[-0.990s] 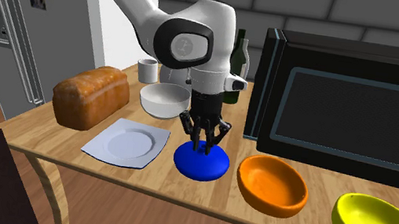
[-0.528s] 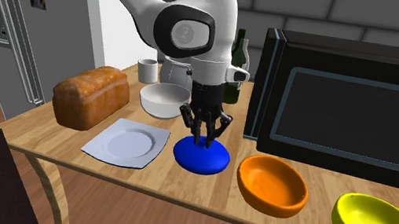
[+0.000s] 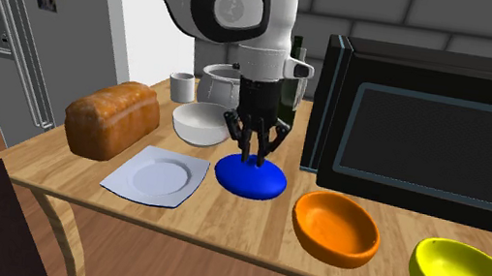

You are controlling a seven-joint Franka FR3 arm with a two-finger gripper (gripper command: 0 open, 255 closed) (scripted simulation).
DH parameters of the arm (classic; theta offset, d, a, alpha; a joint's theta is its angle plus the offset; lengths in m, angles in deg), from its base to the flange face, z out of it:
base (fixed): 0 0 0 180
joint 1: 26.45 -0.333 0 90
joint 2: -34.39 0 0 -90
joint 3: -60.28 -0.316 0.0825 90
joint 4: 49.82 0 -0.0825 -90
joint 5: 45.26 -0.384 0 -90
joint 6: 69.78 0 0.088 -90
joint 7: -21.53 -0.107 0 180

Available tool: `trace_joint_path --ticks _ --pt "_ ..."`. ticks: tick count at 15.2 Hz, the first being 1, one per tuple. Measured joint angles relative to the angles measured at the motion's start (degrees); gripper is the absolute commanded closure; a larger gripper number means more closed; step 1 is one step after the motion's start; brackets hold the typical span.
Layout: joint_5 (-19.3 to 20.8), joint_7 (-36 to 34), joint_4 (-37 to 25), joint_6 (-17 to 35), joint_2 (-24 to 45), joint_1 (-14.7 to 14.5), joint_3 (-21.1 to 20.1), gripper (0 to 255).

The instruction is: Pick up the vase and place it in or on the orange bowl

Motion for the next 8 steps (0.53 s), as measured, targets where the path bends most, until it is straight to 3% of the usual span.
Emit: trace_joint_path --ticks 8 --pt "0.81 -0.32 -1.02 -4.63 -3.65 -0.4 0.47 255"
